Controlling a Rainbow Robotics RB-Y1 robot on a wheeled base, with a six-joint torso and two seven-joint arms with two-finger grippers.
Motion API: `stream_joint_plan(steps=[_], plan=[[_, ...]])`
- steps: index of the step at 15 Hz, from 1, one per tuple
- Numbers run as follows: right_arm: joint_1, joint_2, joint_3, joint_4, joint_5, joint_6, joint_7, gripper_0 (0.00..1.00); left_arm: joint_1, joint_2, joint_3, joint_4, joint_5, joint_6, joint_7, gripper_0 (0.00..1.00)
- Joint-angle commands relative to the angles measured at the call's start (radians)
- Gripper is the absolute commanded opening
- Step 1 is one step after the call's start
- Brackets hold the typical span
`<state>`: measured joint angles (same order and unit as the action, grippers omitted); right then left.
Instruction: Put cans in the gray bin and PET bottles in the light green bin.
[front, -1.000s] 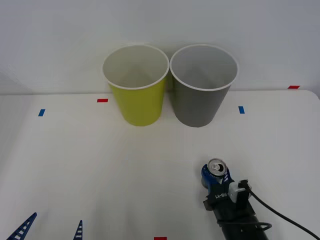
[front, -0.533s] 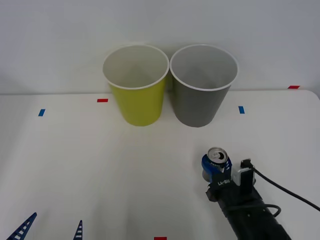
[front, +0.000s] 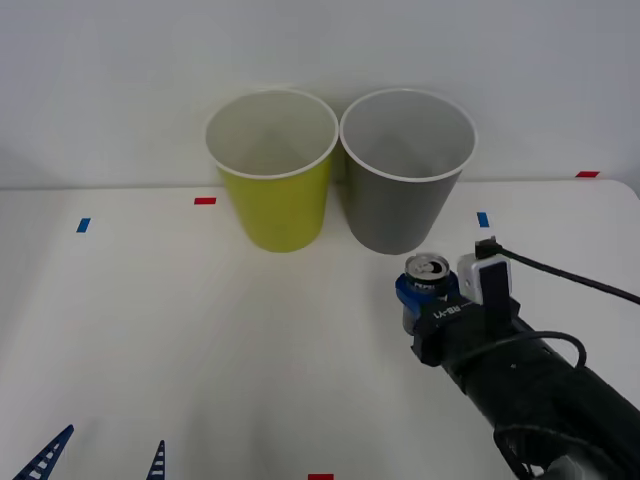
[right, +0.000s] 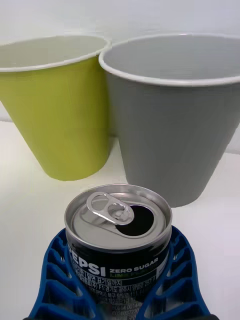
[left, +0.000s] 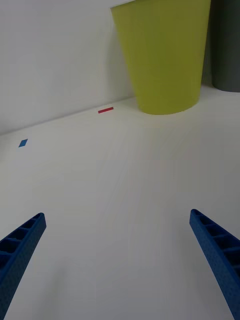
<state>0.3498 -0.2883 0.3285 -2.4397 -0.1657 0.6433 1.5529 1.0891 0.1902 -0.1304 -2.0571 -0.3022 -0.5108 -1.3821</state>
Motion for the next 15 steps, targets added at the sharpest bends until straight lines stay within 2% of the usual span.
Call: stream_joint_plan(steps=[1,5,6,9,10,15], plan=[[-0.138,0.02,-0.022,-0.038,0.002,0.113,-0.119,0.01,0.0,0.0,0.0,0.0,0.0,0.0,0.0,1.0],[-0.27,0.021,-0.031,-0.041,0.057,0.219,-0.117,0.0,0.0,0.0,0.0,0.0,0.0,0.0,0.0,1.0],[-0.325,0.021,-0.042,-0.056,0.06,0.282,-0.117,0.0,0.0,0.0,0.0,0.0,0.0,0.0,0.0,1.0],[-0.41,0.037,-0.106,-0.105,0.002,0.43,-0.108,0.0,0.0,0.0,0.0,0.0,0.0,0.0,0.0,1.0],[-0.433,0.047,-0.137,-0.104,-0.048,0.44,-0.102,0.0,0.0,0.0,0.0,0.0,0.0,0.0,0.0,1.0],[-0.606,0.04,-0.148,-0.005,-0.029,0.44,-0.094,0.0,0.0,0.0,0.0,0.0,0.0,0.0,0.0,1.0]])
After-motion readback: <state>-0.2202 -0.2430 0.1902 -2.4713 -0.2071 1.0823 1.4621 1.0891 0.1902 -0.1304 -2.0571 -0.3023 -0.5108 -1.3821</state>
